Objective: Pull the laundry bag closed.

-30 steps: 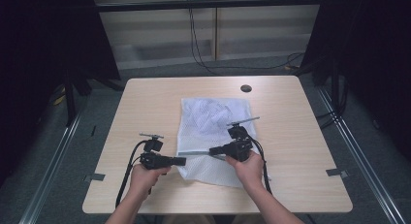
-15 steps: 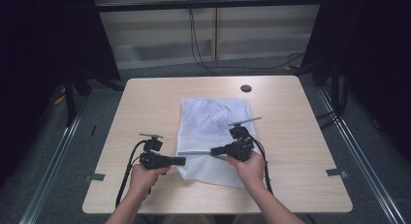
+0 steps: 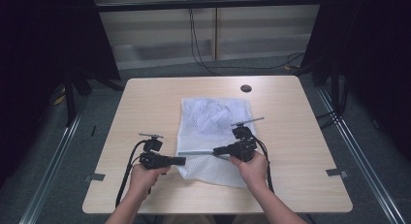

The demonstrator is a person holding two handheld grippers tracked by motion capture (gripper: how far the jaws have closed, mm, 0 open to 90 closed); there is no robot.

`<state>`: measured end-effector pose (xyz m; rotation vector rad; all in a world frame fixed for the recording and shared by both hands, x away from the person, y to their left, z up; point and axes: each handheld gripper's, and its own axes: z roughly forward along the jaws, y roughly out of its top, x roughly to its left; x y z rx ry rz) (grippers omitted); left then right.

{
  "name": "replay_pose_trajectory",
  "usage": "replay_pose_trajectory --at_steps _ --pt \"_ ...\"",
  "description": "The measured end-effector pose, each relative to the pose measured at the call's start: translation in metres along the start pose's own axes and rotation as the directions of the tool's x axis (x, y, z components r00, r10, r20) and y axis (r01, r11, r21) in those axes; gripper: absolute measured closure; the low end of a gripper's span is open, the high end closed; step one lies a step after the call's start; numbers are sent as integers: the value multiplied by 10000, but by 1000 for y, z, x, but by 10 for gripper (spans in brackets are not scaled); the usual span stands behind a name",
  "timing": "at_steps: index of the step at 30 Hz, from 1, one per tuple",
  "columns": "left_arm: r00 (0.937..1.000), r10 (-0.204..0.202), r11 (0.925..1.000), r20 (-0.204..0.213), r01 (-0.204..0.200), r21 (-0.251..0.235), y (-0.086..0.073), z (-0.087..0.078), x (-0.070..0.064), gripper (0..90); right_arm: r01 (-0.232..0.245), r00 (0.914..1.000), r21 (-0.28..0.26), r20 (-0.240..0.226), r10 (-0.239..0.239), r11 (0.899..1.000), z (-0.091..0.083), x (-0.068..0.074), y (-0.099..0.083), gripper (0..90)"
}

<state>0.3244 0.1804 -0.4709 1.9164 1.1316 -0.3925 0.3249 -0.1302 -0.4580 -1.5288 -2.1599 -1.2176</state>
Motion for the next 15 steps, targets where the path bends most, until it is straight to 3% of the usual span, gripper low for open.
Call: replay_pose_trajectory --at_steps 15 --pt "10000 14 10000 61 -14 4 0 -1 0 887 -73 10000 -76 22 73 9999 -5 -3 0 873"
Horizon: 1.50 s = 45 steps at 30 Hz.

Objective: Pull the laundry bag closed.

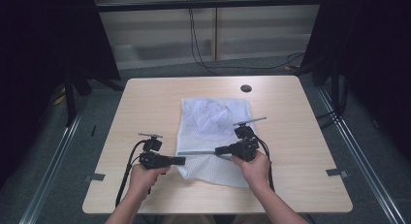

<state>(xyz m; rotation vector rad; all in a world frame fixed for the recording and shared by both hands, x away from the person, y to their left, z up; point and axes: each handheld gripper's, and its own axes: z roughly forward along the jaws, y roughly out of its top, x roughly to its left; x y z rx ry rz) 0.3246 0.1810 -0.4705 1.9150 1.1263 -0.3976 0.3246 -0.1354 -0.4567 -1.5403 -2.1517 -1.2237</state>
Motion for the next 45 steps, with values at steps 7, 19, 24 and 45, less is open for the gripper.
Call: replay_pose_trajectory --at_steps 7,19,24,45 --pt "9999 -104 9999 20 104 -2 0 1 -1 887 46 10000 56 75 -47 10000 -1 0 0 873" --pt "10000 -72 10000 26 72 -12 0 0 0 887 67 9999 -29 159 -67 10000 -7 -4 -2 873" --pt "10000 -70 10000 -26 70 29 0 -1 0 887 158 9996 8 228 -158 9999 -9 -4 -2 873" --pt "9999 -166 9998 -3 166 -58 -1 -3 3 887 -59 9980 -225 620 73 9997 -31 -21 -8 873"
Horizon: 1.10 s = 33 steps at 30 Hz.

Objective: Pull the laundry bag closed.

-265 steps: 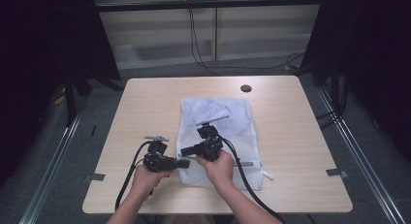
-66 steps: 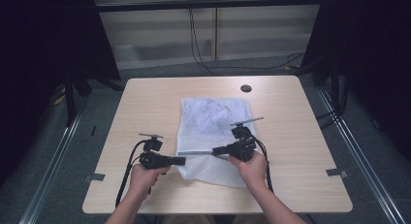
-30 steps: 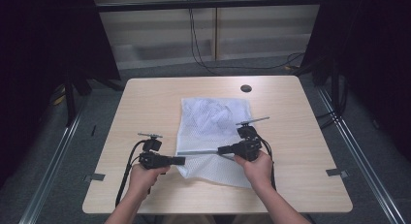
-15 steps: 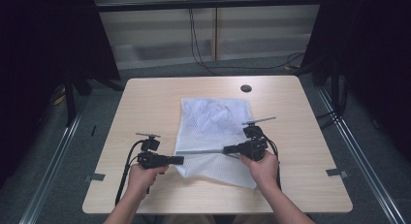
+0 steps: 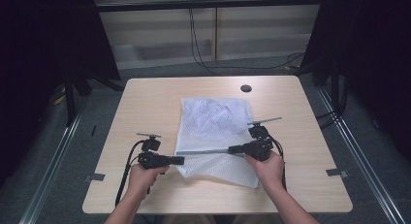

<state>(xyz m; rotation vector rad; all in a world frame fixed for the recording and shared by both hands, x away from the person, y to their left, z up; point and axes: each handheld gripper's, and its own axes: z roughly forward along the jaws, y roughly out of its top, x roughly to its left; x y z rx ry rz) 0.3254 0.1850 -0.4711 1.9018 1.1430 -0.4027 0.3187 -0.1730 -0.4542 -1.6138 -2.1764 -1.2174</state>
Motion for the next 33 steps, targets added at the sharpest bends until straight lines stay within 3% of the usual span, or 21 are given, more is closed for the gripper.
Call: replay_pose_trajectory --at_steps 33 --pt "10000 14 10000 18 -14 14 0 0 0 887 -104 9994 -133 324 108 9999 -19 -17 -8 873"
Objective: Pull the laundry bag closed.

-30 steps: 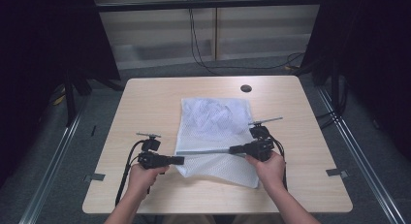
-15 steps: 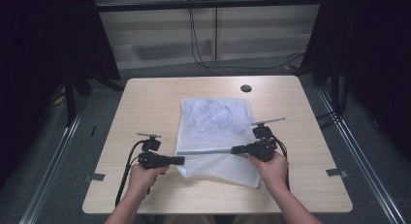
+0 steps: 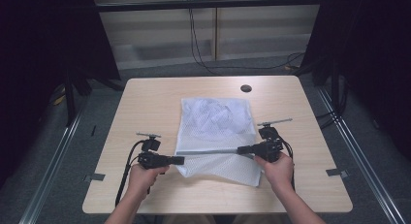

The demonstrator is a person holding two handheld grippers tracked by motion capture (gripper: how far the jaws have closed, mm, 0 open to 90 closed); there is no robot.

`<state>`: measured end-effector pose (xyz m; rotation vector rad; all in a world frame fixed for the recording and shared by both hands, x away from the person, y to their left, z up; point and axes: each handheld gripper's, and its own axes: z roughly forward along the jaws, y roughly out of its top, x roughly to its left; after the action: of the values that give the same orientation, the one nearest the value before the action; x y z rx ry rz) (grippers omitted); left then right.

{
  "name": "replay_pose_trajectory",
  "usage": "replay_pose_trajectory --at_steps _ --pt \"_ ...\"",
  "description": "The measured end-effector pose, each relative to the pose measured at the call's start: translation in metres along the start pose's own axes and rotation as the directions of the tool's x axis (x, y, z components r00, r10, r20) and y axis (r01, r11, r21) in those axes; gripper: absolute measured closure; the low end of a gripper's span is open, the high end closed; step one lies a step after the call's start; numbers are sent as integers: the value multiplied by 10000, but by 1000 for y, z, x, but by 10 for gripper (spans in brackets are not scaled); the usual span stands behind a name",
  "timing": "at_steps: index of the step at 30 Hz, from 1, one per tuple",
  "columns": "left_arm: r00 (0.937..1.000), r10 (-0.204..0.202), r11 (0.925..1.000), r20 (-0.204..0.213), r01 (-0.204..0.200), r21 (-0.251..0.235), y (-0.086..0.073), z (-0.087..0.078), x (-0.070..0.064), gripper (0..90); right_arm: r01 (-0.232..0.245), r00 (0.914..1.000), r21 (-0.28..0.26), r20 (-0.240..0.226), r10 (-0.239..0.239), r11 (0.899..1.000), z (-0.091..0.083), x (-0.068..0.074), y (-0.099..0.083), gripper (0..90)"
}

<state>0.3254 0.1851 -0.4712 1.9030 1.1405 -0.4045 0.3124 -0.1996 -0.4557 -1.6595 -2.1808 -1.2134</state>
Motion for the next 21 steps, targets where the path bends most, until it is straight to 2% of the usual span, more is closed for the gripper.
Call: replay_pose_trajectory --at_steps 21 --pt "10000 -56 10000 21 56 0 0 0 0 887 -88 9999 -100 97 89 9999 -8 -7 -3 873"
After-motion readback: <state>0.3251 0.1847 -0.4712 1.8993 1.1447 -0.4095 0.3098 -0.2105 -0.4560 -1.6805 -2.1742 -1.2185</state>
